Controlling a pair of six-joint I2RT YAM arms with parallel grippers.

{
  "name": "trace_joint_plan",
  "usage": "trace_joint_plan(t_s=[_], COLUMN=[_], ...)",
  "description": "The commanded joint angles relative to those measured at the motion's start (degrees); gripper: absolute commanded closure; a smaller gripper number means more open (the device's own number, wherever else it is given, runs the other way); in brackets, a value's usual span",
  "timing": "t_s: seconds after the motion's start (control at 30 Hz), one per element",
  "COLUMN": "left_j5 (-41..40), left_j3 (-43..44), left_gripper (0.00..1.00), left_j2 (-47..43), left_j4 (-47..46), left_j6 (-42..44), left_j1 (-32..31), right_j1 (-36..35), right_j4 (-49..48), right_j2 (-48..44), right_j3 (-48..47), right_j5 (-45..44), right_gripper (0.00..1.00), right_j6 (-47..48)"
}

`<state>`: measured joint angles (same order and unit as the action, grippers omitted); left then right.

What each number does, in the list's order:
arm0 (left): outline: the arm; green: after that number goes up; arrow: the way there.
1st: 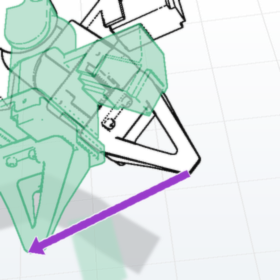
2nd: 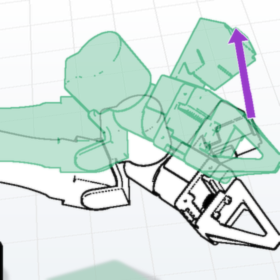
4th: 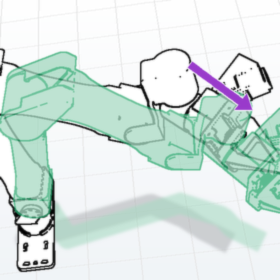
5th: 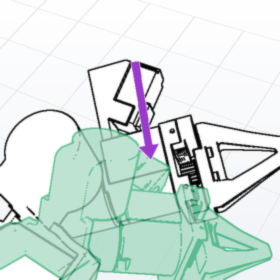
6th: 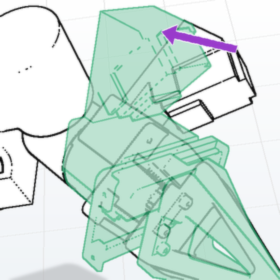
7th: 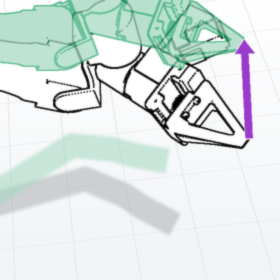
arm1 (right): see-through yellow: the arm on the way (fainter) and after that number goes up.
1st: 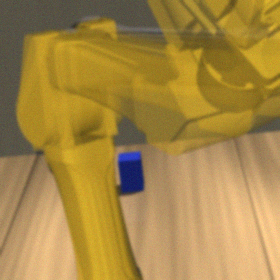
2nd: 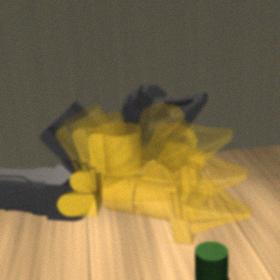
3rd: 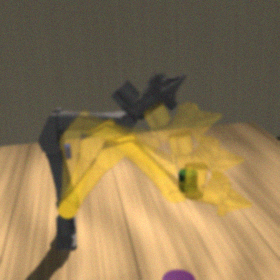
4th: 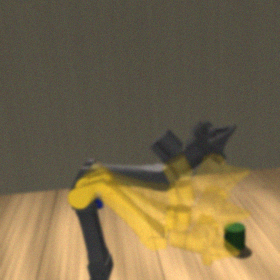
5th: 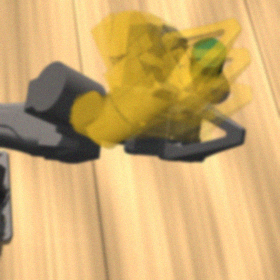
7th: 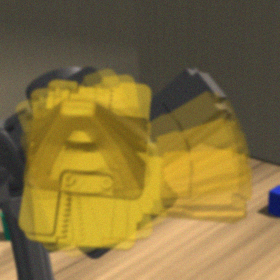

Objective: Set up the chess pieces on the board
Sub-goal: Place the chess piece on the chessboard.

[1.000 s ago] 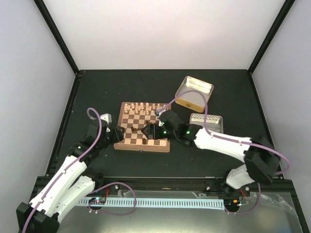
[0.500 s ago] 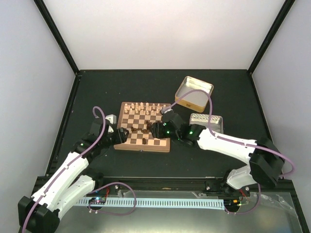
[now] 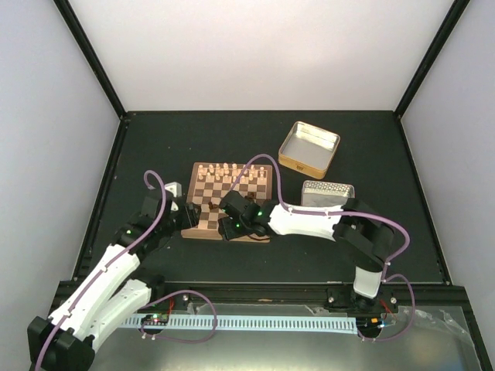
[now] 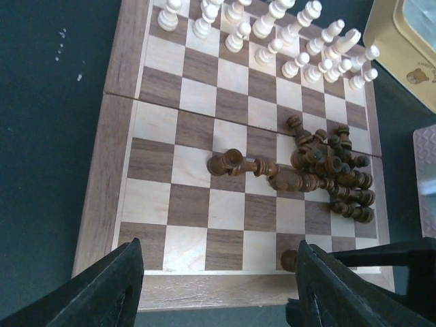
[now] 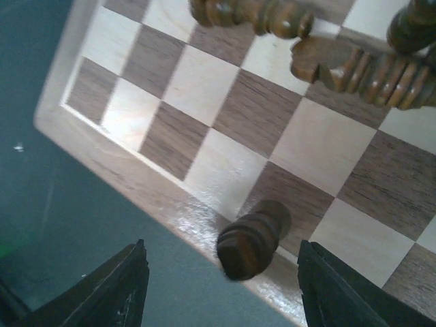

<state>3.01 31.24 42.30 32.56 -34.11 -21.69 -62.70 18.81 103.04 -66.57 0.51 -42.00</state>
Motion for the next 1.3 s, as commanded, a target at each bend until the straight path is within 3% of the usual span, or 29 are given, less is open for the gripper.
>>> trace_joint_plan(t_s=[0.0, 0.43, 0.87, 0.93, 1.07, 1.27], left_j5=[-3.0, -3.3, -3.4, -3.3, -3.0, -1.5], left_j3=[0.2, 0.8, 1.3, 1.4, 1.6, 1.5], left_gripper=[0.37, 0.37, 0.37, 0.37, 0.37, 0.35], left_j2=[-2.2, -2.2, -2.4, -2.4, -2.4, -0.9], left_j4=[0.4, 1.0, 1.9, 1.9, 1.9, 0.3], left_j6=[-0.5, -0.1, 0.0, 0.0, 0.2, 0.5], left_j1=[0.5, 0.6, 0.6, 0.6, 0.6, 0.6], right_j1=[0.0, 0.0, 0.0, 0.0, 0.0, 0.0], right_j4=[2.6, 1.6, 0.1, 0.2, -0.1, -2.4], right_j2=[2.5, 7.4, 9.0, 8.9, 6.8, -3.6], right_j3=[-2.6, -6.2, -7.3, -7.4, -6.5, -2.7], right_j5=[-0.5, 0.2, 0.3, 0.4, 0.7, -1.2], right_gripper=[0.43, 0.67, 0.69, 0.68, 0.53, 0.43], right_j6=[0.2, 1.8, 2.3, 2.3, 2.4, 2.6])
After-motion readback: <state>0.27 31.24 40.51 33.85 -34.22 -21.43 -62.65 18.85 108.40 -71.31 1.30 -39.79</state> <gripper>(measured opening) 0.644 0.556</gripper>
